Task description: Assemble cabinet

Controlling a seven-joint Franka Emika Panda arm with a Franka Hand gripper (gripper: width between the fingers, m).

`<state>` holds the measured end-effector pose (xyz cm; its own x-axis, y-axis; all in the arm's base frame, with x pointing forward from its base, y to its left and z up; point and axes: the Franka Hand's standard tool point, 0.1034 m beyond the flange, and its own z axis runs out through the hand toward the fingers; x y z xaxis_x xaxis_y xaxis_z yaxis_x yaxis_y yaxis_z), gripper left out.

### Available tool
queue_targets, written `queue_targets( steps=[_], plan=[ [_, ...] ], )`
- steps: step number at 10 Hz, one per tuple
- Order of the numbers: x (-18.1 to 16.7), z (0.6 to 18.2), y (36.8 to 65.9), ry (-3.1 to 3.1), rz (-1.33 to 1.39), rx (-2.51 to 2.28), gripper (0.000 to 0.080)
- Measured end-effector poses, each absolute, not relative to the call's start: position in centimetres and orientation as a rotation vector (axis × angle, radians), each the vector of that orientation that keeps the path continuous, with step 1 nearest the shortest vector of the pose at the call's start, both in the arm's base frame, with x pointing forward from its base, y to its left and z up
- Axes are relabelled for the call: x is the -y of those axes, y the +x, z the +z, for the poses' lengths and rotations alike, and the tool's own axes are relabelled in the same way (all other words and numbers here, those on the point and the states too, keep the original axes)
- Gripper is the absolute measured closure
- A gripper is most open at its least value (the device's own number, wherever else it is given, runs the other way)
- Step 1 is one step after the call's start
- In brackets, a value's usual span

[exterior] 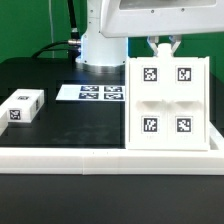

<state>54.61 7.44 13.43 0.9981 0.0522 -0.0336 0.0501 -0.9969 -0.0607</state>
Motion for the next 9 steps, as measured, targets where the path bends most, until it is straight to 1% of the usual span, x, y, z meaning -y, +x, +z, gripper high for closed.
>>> queue_targets(
  steps=[6,8,9],
  plan=[
    [-8.0,13.4,54.1,-3.079,0.083,0.084,0.0797],
    [-7.6,14.0,54.5,-3.078,0.09,0.098,0.0797],
    [-7.4,14.4,55.1,-3.077,0.082,0.111,0.0797]
  ],
)
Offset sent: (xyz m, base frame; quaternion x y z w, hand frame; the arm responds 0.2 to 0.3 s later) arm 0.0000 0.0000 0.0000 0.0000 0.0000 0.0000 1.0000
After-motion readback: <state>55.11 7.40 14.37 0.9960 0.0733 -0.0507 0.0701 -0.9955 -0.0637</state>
